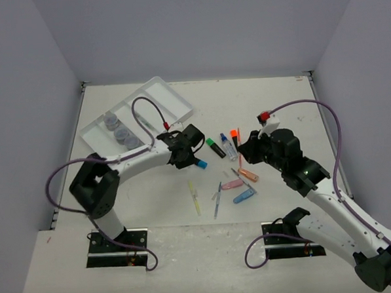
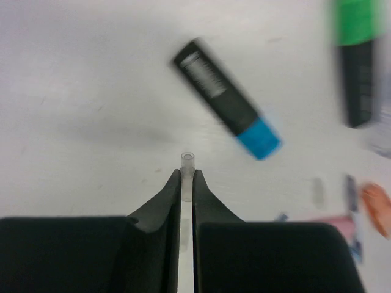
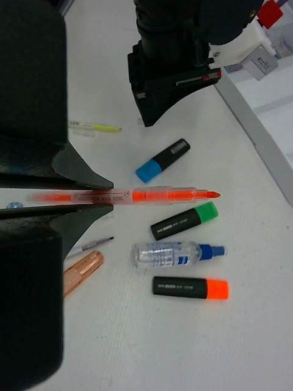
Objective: Sort the stationery into containers
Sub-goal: Pick up the pen cap from the center of the board, then close the pen cap on the pen.
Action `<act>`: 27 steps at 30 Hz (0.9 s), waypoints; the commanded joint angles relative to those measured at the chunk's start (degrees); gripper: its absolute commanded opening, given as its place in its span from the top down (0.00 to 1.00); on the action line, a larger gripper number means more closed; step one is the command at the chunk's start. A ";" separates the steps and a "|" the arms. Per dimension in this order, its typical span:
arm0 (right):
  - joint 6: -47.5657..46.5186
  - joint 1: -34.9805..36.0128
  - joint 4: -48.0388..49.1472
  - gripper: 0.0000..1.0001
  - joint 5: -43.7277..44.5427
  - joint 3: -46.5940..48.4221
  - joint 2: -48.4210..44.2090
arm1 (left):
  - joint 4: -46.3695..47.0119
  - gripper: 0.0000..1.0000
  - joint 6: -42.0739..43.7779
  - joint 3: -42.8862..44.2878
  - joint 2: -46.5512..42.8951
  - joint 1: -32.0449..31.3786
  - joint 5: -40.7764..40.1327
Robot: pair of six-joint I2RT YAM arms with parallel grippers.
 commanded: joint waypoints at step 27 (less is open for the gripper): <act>9.99 19.68 35.16 1.00 -18.94 -6.94 -0.21 | 71.30 1.00 33.63 -32.99 -54.09 -0.58 30.07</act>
